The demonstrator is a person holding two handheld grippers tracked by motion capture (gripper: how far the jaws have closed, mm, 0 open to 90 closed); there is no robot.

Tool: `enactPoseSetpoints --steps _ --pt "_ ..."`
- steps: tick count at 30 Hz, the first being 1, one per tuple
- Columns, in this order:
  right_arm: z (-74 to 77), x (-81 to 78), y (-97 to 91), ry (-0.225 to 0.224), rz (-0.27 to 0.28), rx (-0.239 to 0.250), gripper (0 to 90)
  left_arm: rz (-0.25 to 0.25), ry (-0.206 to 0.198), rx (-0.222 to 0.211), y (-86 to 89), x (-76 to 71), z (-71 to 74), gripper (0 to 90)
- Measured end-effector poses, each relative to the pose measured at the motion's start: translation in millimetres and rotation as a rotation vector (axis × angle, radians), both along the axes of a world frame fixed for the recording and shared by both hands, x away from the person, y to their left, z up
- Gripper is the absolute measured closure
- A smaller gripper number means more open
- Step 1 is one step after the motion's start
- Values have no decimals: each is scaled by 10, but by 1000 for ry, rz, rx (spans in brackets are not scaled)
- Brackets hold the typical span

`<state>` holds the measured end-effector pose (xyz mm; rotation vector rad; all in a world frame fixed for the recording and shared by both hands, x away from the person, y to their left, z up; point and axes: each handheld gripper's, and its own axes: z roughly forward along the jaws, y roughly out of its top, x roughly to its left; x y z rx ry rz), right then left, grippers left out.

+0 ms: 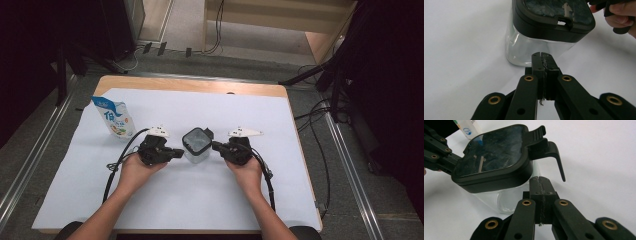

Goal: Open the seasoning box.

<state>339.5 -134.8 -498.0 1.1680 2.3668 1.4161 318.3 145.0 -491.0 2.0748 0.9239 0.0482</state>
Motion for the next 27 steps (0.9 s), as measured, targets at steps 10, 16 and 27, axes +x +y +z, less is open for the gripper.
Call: enactPoseSetpoints --steps 10,16,27 --pt "-26 35 4 6 1 8 900 11 -12 2 -44 -2 -7 900" --pt "-23 31 7 9 -1 8 900 11 -17 7 -44 -3 -8 900" --pt "-1 -22 40 2 5 -18 900 23 -12 13 -8 5 1 900"
